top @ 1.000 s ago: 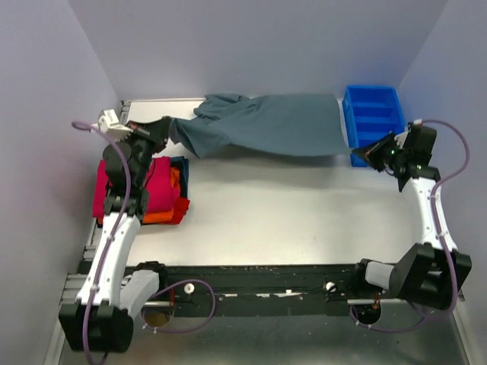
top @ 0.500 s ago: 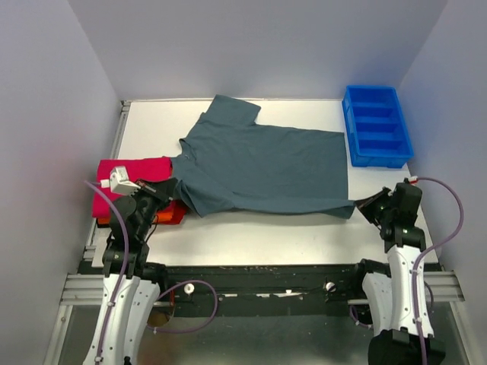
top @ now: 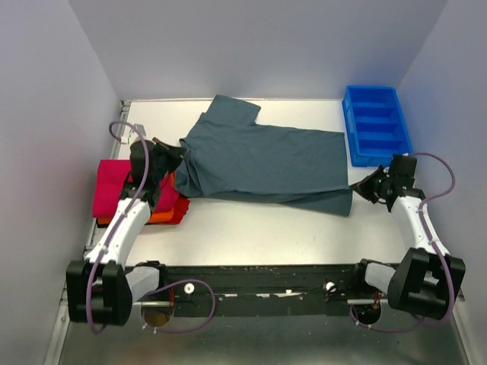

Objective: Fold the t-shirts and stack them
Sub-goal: Fold the flattened tshirt in 1/3 of the way

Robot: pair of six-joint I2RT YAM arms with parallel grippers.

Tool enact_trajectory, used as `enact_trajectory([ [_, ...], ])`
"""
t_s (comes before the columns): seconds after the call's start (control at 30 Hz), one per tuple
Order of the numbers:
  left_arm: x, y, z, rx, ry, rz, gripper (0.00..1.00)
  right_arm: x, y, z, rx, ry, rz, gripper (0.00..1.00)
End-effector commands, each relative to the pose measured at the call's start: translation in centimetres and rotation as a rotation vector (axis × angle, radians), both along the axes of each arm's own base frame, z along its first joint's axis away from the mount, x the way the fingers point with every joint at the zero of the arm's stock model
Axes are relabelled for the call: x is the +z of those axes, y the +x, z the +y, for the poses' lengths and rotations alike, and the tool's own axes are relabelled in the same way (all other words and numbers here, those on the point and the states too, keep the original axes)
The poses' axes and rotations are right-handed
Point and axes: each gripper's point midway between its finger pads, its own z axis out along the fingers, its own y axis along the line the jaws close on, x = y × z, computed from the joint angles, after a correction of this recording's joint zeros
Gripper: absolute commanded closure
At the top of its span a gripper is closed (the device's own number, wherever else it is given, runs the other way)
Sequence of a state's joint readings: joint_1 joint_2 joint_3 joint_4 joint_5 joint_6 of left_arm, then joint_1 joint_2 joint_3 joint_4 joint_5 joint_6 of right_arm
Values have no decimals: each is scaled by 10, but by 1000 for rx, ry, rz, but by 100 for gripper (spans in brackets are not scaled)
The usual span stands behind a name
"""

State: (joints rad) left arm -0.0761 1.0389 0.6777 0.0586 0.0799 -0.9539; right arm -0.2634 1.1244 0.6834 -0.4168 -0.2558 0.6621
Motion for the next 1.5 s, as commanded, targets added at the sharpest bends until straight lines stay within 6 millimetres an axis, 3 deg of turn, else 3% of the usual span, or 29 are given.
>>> enact_trajectory([
  [0.0,42,49,-9,-17,-17,-100,100,20,35,-3,2,6,-73,99],
  [0.17,27,82,-10,-16,7,-34,100,4,49,-1,3,34,-29,99],
  [0.37,22,113,-9,-6,50,-10,100,-7,59,-3,-7,32,-3,99],
  [0.73,-9,159,-34,-62,115,83,100,-18,76,-6,-15,40,26,97],
  [0.77,-15,165,-36,-64,121,99,100,-17,79,-6,-15,40,25,93],
  [0.8,-18,173,-40,-70,121,100,100,-18,80,-7,-14,40,26,78],
  [0.83,-21,181,-43,-77,117,100,100,-16,82,-7,-7,36,24,22],
  [0.87,-26,188,-46,-86,111,108,91,-14,81,-6,0,26,25,0],
  [0.9,-31,196,-49,-99,106,116,62,-15,77,-4,1,17,35,0],
  [0.93,-33,203,-54,-124,107,112,45,-14,71,-5,-15,7,33,0],
  [1.03,-34,207,-59,-168,130,149,25,-16,47,-5,-66,-8,28,9],
  [1.2,-1,185,-49,-136,157,112,12,-43,-5,4,-133,27,89,33],
  [1.33,13,146,-36,-77,151,115,13,-54,-26,9,-147,38,78,35],
  [1.47,4,108,-28,-16,76,120,16,-61,-31,5,-185,28,103,37],
])
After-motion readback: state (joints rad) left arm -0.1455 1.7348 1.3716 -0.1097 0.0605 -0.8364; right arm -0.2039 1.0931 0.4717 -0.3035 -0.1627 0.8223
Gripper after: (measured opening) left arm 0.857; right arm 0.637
